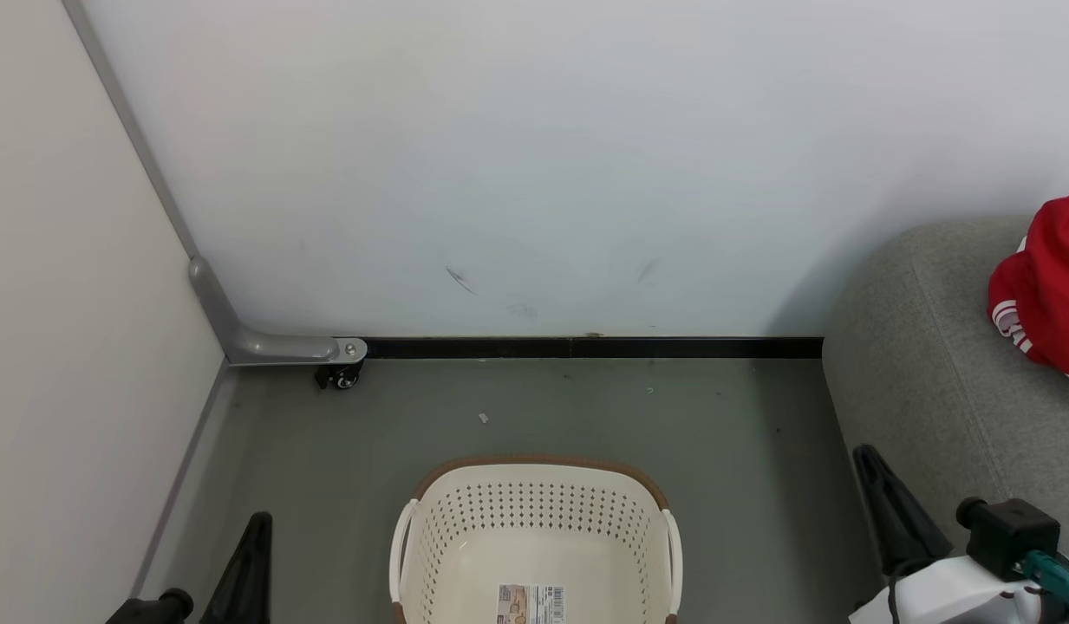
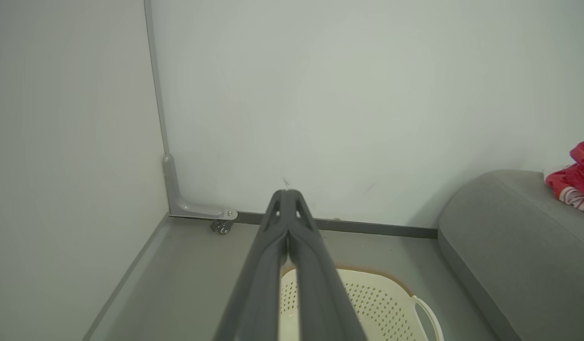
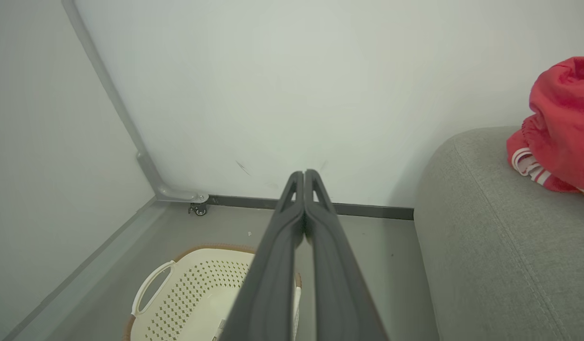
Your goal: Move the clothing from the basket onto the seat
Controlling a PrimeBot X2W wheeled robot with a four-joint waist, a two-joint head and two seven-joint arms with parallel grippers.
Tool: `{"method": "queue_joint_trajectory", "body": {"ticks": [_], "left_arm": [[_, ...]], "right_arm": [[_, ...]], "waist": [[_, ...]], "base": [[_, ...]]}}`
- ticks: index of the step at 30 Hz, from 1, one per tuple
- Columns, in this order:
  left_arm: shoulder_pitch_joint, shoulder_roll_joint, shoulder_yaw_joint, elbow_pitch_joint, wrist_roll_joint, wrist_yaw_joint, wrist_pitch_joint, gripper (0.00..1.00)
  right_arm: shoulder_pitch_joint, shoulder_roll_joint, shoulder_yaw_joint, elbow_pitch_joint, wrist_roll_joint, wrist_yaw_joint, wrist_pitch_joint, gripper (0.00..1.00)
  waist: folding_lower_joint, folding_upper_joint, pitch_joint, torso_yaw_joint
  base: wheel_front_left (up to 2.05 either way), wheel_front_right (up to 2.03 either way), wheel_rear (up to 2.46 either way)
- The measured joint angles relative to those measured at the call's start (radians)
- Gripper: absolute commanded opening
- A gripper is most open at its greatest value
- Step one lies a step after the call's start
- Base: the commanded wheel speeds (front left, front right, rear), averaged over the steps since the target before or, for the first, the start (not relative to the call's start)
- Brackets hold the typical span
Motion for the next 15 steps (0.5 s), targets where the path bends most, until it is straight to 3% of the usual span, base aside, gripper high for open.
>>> {"method": "queue_joint_trajectory", "body": {"ticks": [15], "left_arm": [[-0.018,-0.001,0.018,0.035,-0.208,-0.009,0.057,0.00]], "right_arm": [[-0.022,0.003,-0.038,0.040,0.255,0.000,0.072,0.00]], "waist": [[0.0005,0.0000,0.002,-0.008]], "base": [[0.00,0.00,0.00]]}}
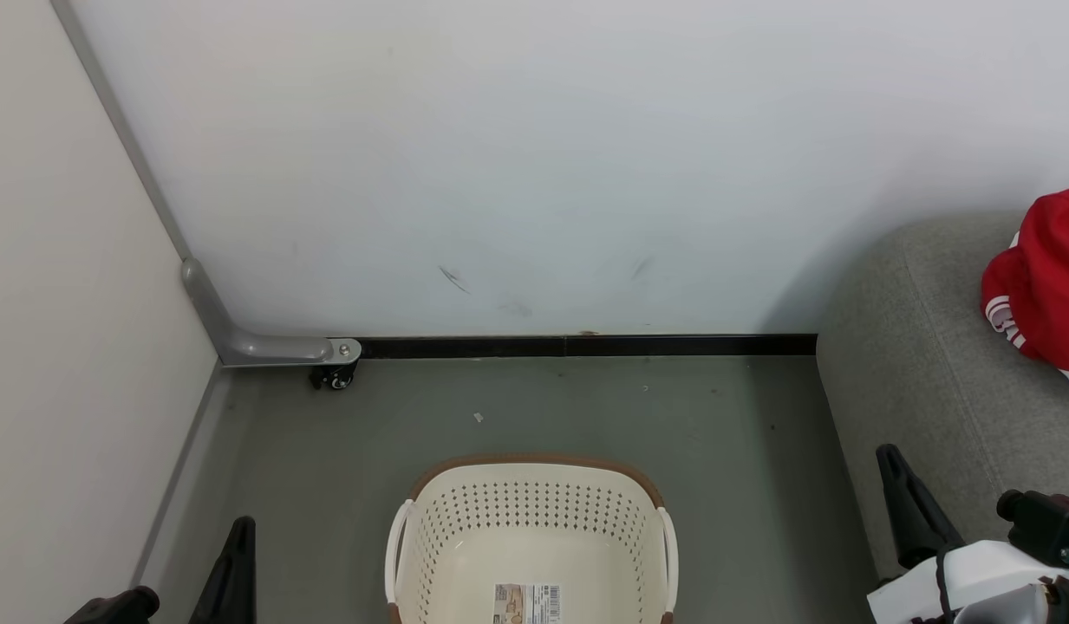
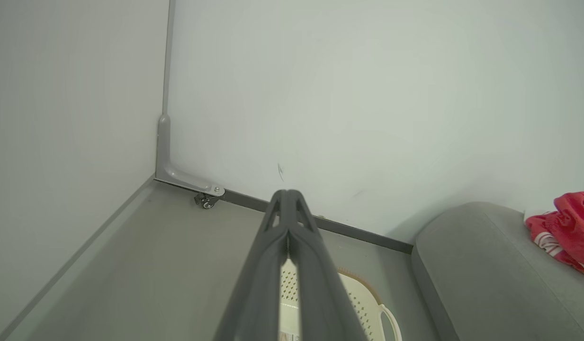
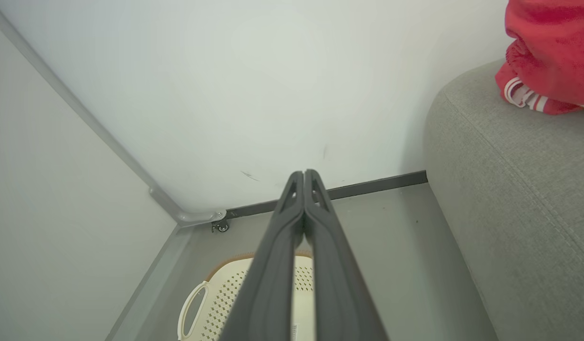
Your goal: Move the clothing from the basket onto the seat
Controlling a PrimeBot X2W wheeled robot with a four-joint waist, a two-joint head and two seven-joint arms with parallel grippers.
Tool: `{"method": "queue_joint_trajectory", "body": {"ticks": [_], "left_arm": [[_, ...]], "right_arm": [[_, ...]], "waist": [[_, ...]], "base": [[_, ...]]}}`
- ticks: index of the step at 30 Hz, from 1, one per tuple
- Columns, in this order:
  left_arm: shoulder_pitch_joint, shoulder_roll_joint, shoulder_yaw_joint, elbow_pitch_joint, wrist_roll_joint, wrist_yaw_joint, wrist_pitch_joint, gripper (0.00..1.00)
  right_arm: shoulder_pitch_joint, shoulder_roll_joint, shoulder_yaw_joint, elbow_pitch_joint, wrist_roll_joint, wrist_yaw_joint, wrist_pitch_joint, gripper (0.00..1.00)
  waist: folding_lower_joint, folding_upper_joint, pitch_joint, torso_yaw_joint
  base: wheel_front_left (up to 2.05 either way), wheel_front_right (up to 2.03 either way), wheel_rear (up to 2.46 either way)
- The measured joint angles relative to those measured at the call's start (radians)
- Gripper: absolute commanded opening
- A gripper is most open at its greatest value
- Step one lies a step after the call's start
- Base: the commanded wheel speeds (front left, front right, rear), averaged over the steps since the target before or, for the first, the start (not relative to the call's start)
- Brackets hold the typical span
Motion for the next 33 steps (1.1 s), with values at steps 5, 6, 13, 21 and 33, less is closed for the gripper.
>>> {"method": "queue_joint_trajectory", "body": {"ticks": [5,6,13,21,33], "left_arm": [[-0.002,-0.001,0.009,0.010,-0.060,-0.001,0.020,0.00],[-0.004,-0.001,0.011,0.012,-0.075,-0.001,0.022,0.00],[-0.020,-0.004,0.023,0.017,-0.174,-0.010,0.054,0.00],[-0.022,-0.006,0.036,0.031,-0.291,-0.019,0.088,0.00],[-0.042,-0.012,0.051,0.052,-0.444,-0.032,0.130,0.00]], "right_arm": [[0.000,0.001,-0.002,0.004,0.072,0.000,0.022,0.00],[0.000,0.001,-0.003,0.004,0.088,0.000,0.028,0.00],[-0.002,0.003,-0.010,0.008,0.206,0.000,0.060,0.00],[-0.003,0.005,-0.026,0.015,0.343,0.000,0.092,0.00],[-0.022,0.008,-0.039,0.035,0.523,0.000,0.134,0.00]], "waist": [[0.0031,0.0000,0.000,-0.007],[0.0038,0.0000,0.000,-0.009],[0.0114,0.0000,-0.002,-0.021],[0.0166,0.0000,-0.007,-0.031],[0.0124,0.0000,-0.004,-0.042]], "base": [[0.00,0.00,0.00],[0.00,0.00,0.00],[0.00,0.00,0.00],[0.00,0.00,0.00],[0.00,0.00,0.00]]}}
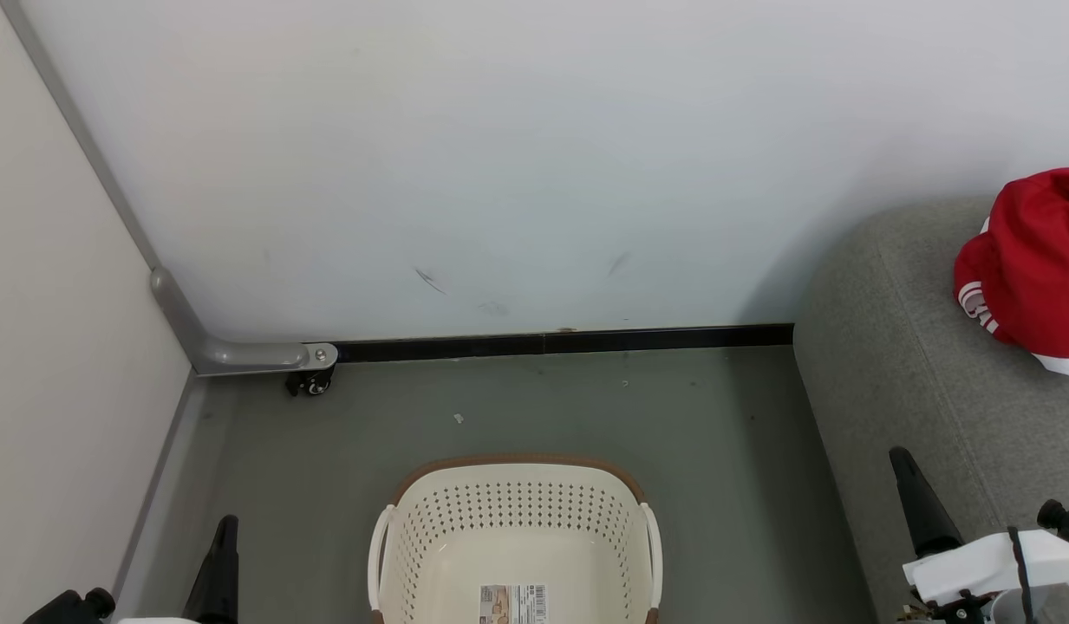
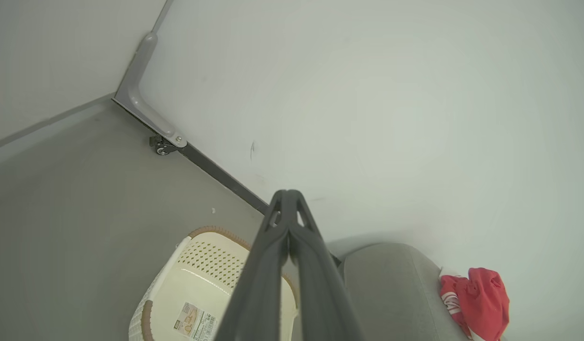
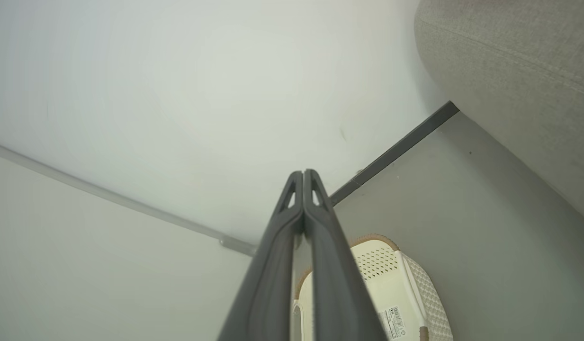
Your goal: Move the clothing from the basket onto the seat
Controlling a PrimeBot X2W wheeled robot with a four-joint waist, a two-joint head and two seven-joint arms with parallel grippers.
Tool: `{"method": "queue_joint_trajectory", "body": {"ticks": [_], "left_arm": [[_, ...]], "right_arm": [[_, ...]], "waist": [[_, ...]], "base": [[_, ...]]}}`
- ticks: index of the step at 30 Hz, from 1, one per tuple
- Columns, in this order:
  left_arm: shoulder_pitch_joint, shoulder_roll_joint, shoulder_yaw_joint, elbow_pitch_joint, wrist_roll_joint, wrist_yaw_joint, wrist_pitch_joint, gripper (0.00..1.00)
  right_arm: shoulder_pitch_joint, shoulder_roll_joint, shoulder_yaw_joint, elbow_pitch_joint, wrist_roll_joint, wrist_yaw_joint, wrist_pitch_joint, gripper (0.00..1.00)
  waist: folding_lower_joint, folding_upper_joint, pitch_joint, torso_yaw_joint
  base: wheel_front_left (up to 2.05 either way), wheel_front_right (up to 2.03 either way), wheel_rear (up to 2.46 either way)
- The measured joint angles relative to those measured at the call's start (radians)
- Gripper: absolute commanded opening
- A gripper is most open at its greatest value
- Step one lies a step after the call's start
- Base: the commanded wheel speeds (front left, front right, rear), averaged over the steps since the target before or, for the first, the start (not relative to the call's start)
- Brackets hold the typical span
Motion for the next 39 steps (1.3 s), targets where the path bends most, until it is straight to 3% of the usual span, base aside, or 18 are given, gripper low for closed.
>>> {"method": "queue_joint_trajectory", "body": {"ticks": [9,14,39], "left_arm": [[-0.023,-0.006,0.012,0.020,-0.114,-0.005,0.033,0.00],[-0.037,-0.008,0.018,0.029,-0.178,-0.013,0.049,0.00],[-0.086,-0.015,0.049,0.069,-0.487,-0.030,0.130,0.00]], "right_arm": [[-0.001,0.003,-0.008,0.012,0.137,0.000,0.033,0.00],[-0.005,0.007,-0.016,0.025,0.215,0.000,0.049,0.00],[-0.043,0.014,-0.043,0.056,0.581,0.000,0.131,0.00]], "waist": [[-0.0080,0.0000,0.010,-0.008],[-0.0104,0.0000,0.015,-0.013],[-0.0122,0.0000,0.028,-0.036]], "base": [[0.00,0.00,0.00],[0.00,0.00,0.00],[0.00,0.00,0.00]]}}
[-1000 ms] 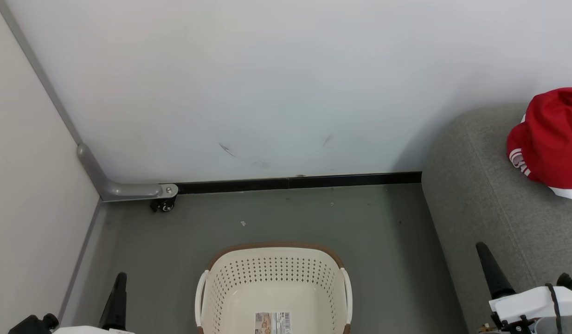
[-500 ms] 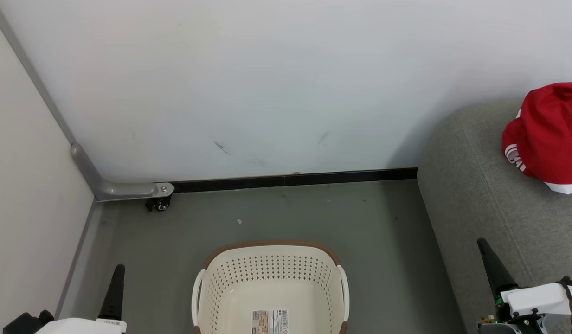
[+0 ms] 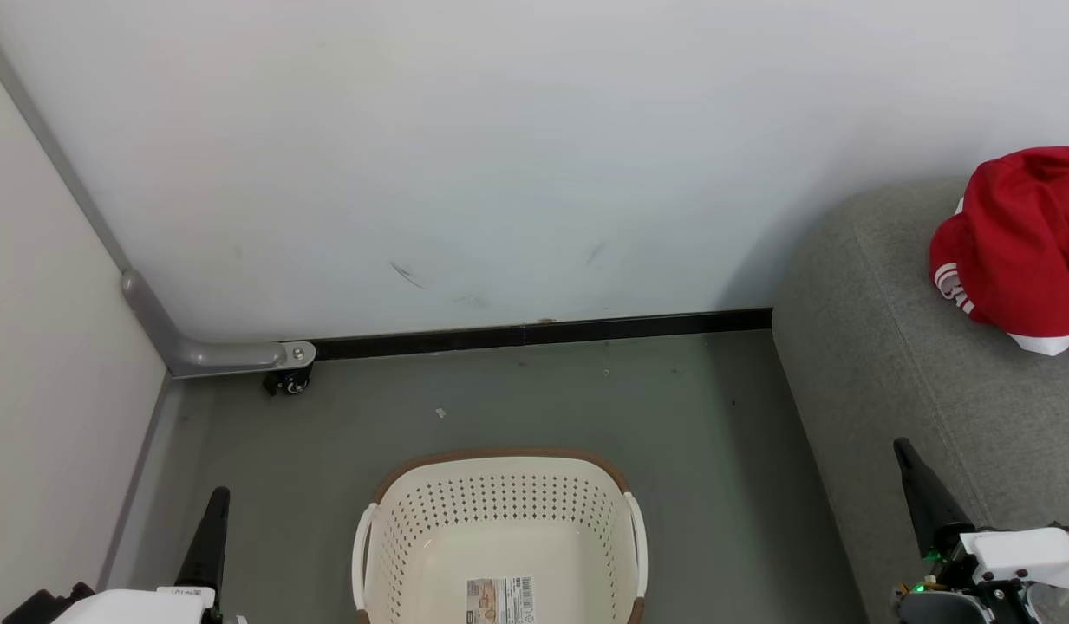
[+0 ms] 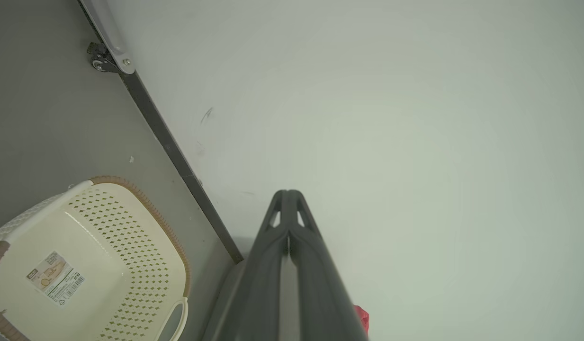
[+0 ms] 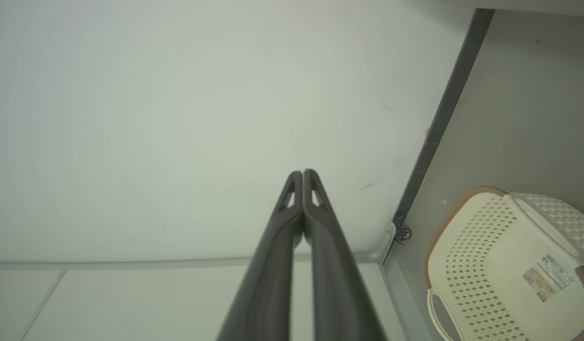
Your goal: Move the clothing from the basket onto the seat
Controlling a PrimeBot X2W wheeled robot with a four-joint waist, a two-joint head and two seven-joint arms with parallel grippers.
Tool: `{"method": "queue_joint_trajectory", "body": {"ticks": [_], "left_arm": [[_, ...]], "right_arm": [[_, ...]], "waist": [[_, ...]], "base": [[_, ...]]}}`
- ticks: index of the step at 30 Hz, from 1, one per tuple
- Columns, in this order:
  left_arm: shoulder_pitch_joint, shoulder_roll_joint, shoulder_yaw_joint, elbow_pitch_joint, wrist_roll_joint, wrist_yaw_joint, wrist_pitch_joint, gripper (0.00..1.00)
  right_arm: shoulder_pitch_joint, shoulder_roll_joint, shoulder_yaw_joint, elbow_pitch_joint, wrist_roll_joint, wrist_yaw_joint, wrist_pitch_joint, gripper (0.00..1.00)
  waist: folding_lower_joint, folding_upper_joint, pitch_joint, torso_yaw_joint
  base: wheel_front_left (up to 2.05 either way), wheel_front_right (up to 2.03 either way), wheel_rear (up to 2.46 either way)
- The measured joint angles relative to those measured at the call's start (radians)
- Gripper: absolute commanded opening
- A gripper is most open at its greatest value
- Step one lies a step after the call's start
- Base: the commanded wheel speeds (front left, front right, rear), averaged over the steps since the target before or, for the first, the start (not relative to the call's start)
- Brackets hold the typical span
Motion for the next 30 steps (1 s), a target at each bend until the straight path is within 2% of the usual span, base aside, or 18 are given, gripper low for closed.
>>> {"method": "queue_joint_trajectory", "body": {"ticks": [9,30], "left_arm": [[-0.020,-0.001,0.012,0.016,-0.114,-0.015,0.033,0.00],[-0.020,-0.002,0.013,0.017,-0.117,-0.016,0.033,0.00]], "right_arm": [[-0.003,0.001,-0.015,0.009,0.133,0.000,0.028,0.00],[-0.018,0.002,-0.015,0.010,0.133,0.000,0.028,0.00]], "waist": [[0.0000,0.0000,0.003,-0.008],[-0.0002,0.0000,0.003,-0.008]], "base": [[0.00,0.00,0.00],[0.00,0.00,0.00]]}}
